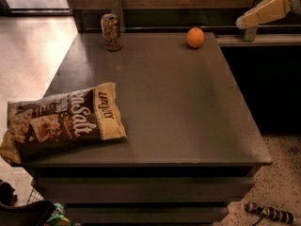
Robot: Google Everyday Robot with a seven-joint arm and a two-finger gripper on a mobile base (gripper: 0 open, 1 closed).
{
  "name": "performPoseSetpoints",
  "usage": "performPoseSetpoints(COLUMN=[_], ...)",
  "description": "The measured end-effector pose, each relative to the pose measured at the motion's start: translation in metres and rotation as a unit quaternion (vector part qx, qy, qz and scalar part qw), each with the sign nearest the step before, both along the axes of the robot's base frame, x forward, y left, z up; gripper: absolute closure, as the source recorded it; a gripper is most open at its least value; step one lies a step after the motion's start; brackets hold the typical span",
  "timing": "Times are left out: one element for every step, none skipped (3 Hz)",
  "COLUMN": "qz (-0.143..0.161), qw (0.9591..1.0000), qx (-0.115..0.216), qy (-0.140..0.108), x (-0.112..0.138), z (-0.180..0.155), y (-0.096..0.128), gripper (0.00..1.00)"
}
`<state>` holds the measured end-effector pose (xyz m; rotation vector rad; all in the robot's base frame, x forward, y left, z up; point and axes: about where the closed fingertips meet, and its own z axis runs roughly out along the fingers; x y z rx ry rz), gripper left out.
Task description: Move orange can near brown chip bag
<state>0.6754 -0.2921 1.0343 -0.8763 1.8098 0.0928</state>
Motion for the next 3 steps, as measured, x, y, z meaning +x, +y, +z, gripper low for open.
performPoseSetpoints(qz=[0.008,0.008,-0.007], qw=[0.9966,0.9966,0.9954], qx=[0.073,0.073,0.095], qy=[-0.038,-0.038,-0.007], x=[0.03,0.03,0.082], z=[-0.006,-0.006,-0.045], y=[0.022,0.022,0.032], gripper=[0.0,0.0,0.0])
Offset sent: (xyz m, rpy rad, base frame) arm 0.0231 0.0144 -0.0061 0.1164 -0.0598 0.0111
